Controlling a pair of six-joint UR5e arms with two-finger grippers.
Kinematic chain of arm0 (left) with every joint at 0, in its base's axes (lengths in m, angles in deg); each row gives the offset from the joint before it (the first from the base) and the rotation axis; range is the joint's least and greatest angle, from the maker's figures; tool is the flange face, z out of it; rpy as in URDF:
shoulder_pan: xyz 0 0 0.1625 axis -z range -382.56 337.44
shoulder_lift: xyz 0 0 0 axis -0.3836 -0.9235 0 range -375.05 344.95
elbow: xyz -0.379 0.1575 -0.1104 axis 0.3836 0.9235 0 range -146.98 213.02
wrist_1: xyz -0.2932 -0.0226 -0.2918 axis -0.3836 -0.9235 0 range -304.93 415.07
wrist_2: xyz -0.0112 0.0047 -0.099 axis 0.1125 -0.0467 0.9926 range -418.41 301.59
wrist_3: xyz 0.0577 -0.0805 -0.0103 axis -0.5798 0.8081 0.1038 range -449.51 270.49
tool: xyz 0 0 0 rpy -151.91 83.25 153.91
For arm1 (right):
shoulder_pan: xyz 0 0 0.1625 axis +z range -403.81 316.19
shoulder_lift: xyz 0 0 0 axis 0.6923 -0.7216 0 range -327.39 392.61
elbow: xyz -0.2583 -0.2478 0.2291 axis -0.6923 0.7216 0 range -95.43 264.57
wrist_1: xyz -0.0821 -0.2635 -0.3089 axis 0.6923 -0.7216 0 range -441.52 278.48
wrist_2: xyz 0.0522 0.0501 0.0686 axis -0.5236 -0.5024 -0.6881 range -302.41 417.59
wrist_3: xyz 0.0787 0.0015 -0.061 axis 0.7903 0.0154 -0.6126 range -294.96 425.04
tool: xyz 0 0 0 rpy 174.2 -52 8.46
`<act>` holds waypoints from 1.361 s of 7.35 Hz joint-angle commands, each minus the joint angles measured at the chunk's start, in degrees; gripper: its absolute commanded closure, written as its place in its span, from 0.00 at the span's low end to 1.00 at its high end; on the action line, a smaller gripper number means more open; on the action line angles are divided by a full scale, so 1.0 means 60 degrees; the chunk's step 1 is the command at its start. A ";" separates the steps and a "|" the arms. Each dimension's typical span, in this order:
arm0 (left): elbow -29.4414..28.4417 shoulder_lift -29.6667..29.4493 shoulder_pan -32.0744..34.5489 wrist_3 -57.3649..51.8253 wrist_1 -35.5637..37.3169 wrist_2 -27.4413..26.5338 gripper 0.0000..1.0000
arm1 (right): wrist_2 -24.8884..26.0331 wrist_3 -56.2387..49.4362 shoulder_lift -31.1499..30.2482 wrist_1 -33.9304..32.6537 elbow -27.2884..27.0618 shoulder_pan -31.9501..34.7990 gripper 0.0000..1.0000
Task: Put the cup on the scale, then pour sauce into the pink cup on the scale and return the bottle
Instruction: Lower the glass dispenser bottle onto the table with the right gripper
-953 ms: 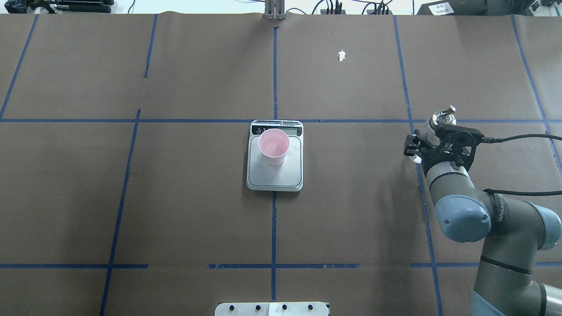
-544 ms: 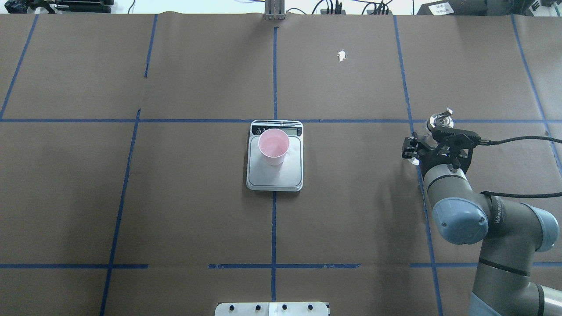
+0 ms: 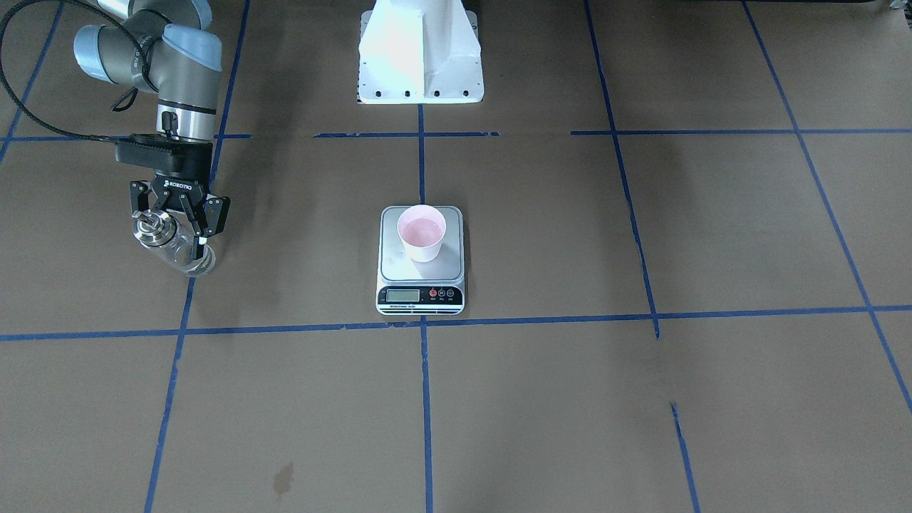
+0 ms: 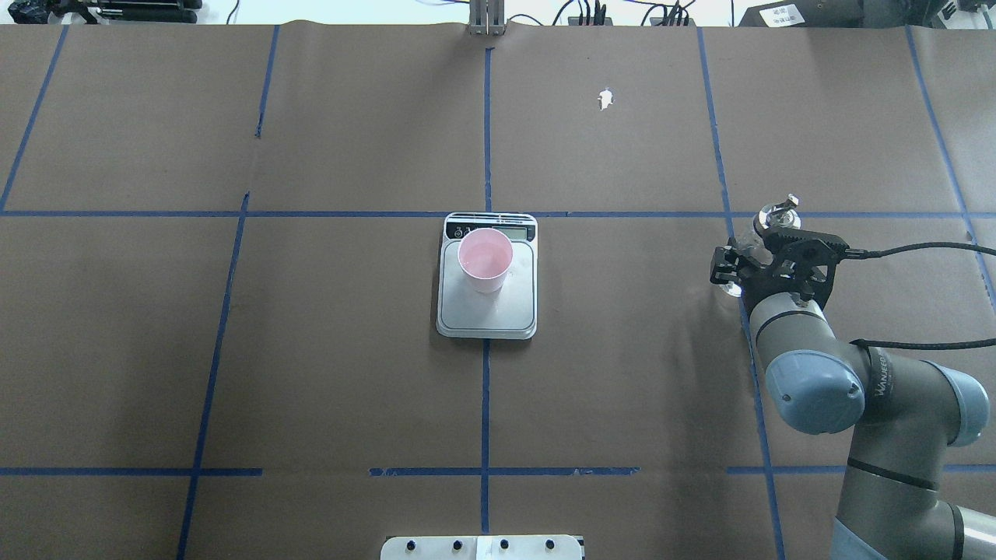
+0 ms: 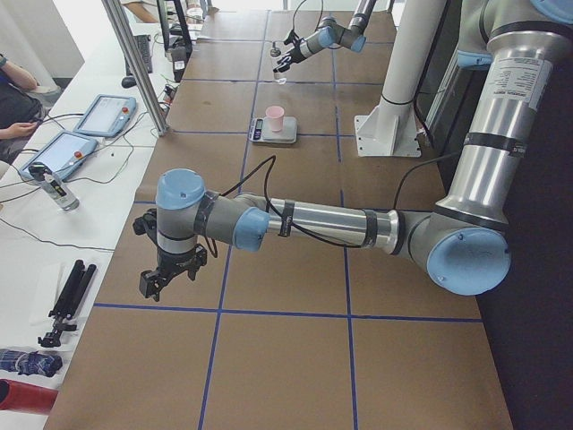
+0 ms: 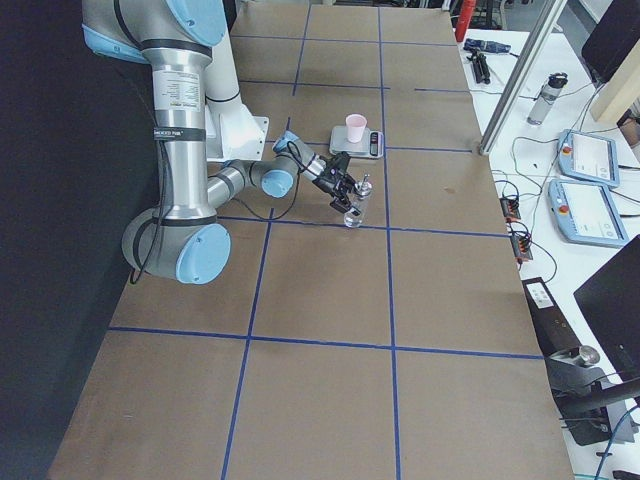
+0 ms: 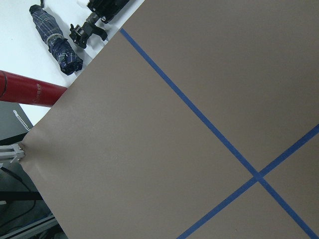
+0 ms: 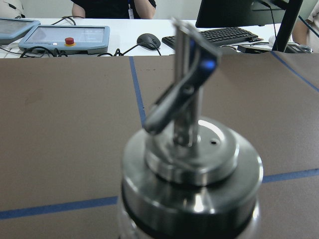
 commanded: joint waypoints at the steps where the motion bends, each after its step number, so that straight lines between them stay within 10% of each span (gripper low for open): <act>1: 0.0006 -0.0001 0.0000 0.0000 0.0000 0.0000 0.00 | -0.0011 0.0007 -0.0021 0.0000 0.0005 -0.0001 1.00; 6: 0.0006 -0.0015 0.0000 0.0000 -0.0014 0.0000 0.00 | 0.0033 0.0006 -0.0065 -0.0073 0.0005 -0.0016 0.97; 10: 0.0006 -0.0015 0.0000 0.0000 -0.0015 0.0000 0.00 | 0.0048 0.0007 -0.0079 -0.0073 -0.0010 -0.0016 0.62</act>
